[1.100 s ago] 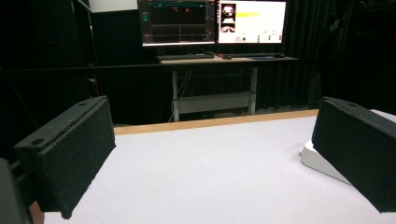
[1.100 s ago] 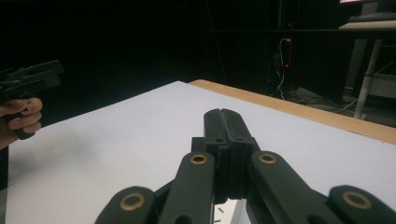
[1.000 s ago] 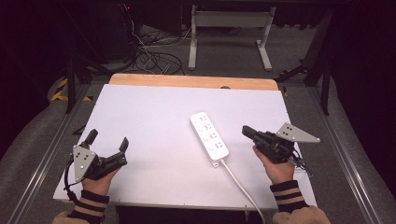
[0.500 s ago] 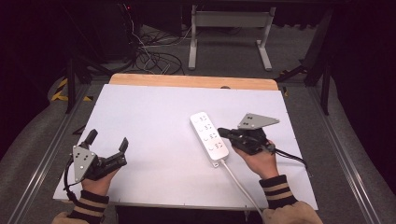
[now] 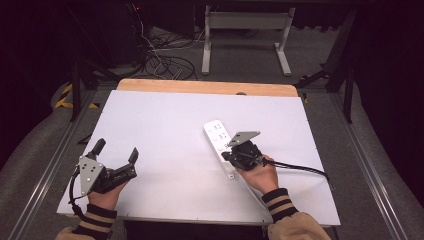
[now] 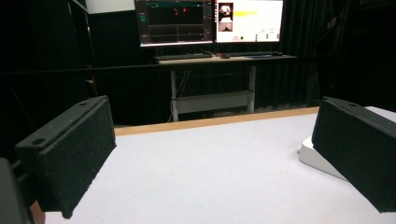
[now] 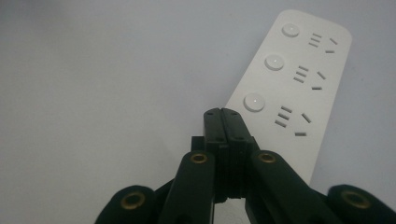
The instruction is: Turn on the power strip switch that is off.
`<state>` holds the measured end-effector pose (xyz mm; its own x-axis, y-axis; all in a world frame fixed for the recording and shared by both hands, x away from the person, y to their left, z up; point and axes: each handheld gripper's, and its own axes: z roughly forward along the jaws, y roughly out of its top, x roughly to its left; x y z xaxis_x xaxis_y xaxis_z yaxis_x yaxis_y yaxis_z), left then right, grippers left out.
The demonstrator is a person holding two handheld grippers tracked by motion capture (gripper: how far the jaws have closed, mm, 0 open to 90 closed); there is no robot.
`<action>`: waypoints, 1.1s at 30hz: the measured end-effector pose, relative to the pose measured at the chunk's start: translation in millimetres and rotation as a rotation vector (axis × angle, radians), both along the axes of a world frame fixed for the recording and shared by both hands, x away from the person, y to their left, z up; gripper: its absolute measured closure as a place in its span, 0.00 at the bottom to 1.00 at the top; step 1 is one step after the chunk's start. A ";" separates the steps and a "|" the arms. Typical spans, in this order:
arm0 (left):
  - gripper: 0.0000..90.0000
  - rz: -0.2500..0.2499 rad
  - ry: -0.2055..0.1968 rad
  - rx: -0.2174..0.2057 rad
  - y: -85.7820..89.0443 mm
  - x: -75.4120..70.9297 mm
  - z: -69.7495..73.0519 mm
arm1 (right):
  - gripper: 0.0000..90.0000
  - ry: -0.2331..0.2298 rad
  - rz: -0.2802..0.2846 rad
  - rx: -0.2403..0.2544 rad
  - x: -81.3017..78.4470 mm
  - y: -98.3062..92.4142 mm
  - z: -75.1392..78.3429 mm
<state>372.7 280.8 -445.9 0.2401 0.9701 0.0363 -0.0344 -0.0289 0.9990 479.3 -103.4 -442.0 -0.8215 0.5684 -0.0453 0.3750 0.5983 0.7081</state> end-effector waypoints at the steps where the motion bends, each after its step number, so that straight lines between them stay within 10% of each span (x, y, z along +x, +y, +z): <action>1: 0.00 0.000 0.000 -0.001 0.1 0.0 -0.1 | 1.00 0.002 -0.002 -0.002 0.3 0.4 -1.0; 33: 0.00 0.006 0.002 -0.004 2.4 -3.0 -0.1 | 1.00 -0.011 -0.087 0.062 4.0 -6.0 -19.8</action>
